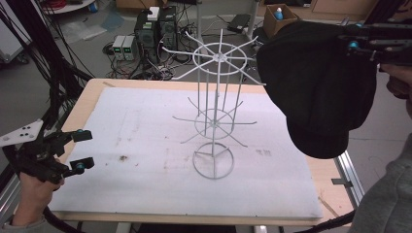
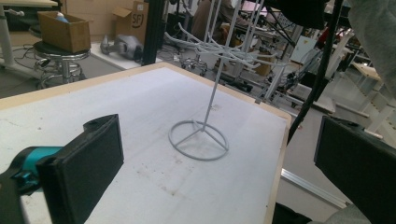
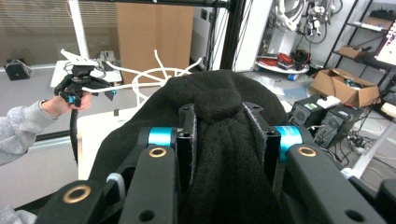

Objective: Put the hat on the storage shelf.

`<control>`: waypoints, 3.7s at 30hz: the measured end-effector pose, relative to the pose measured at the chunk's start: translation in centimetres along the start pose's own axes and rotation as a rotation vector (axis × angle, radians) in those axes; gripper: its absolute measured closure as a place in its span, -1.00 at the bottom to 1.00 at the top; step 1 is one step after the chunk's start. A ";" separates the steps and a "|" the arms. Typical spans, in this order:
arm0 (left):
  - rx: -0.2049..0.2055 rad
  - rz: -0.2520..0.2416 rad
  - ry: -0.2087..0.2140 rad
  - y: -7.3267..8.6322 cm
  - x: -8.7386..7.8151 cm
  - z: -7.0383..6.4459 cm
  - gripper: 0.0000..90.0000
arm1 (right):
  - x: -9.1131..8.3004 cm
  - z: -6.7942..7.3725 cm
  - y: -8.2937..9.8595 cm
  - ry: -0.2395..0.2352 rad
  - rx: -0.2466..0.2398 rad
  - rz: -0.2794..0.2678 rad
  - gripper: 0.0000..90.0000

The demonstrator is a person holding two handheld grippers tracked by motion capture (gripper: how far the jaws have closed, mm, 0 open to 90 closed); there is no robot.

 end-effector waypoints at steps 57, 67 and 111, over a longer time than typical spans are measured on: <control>0.025 0.036 -0.004 0.4 1.2 -0.9 -0.96 | 3.9 4.4 10.9 -0.118 0.066 -0.053 0.27; 0.025 0.039 -0.005 0.4 1.4 -0.9 -0.96 | 3.8 4.6 11.2 -0.102 0.074 -0.062 0.13; 0.041 0.008 -0.009 -0.3 1.1 -1.0 -0.96 | 2.3 5.3 14.0 0.125 0.164 -0.095 -0.78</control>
Point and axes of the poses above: each handheld gripper's, and its own axes: x roughly forward along the jaws, y roughly out of its underside, z roughly to its left, the point moved 5 cm from there along x, roughly forward along the jaws, and after that the axes turned 15 degrees about -x, right-handed, at the moved point
